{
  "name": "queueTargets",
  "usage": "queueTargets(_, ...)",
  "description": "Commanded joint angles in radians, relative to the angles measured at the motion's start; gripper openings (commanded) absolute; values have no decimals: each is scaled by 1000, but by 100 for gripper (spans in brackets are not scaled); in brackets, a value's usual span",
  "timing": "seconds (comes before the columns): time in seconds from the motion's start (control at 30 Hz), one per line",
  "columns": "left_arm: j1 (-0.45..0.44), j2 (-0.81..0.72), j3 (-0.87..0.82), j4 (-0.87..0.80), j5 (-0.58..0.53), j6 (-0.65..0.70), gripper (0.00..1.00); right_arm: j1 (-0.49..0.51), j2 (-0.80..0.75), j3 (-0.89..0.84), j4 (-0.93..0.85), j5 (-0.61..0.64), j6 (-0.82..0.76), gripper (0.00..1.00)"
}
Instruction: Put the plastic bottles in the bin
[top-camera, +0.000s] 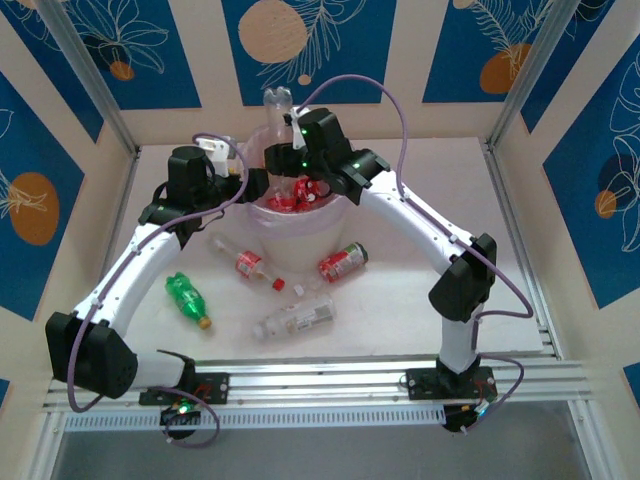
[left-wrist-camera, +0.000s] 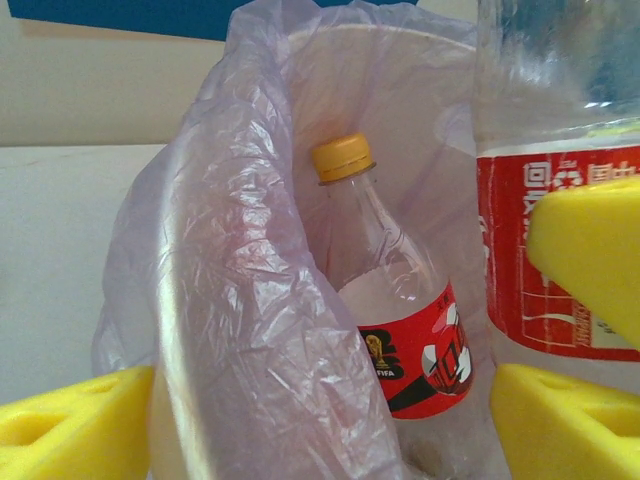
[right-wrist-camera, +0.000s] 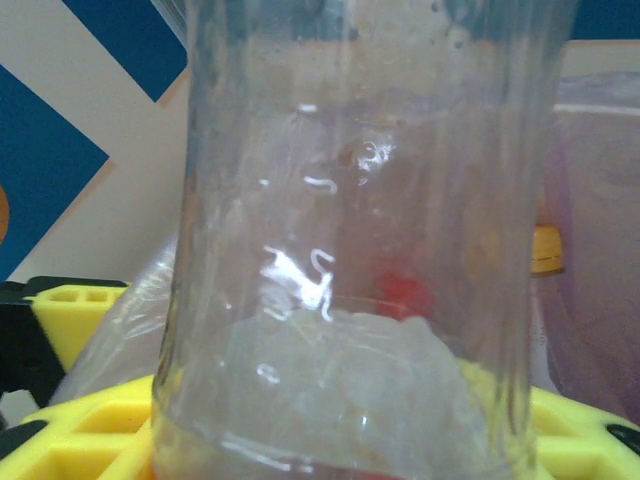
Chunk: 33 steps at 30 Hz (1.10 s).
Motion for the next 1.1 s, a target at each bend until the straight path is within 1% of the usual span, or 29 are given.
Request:
queueTargets(0.0,-36,41,-43,-156,-7,70,84,15,-19,-71,-49,-56,-37,55)
queueTargets(0.4,-36,43,-42,-158,-10,71,84,-4,-80,-185,-30,-61,-23,62)
queueTargets(0.63,-36,45,-43,-158,-10,71,84,-33,-108,-161,-31,-53,-12,63)
queueTargets(0.77,-36,43,-42,-159,-11,72,84,-30,-98,-161,-41,-67,-21,63)
queueTargets(0.83,-36,44,-43,-158,-11,71,84,-27,-94,-170,-44,-70,-21,66)
queueTargets(1.0,-38,42,-42,-158,-10,71,84,-25,-106,-181,-42,-56,-32,78)
queueTargets(1.07,-36,42,-43,-159,-11,71,84,-25,-112,-168,-48,-45,-46,81)
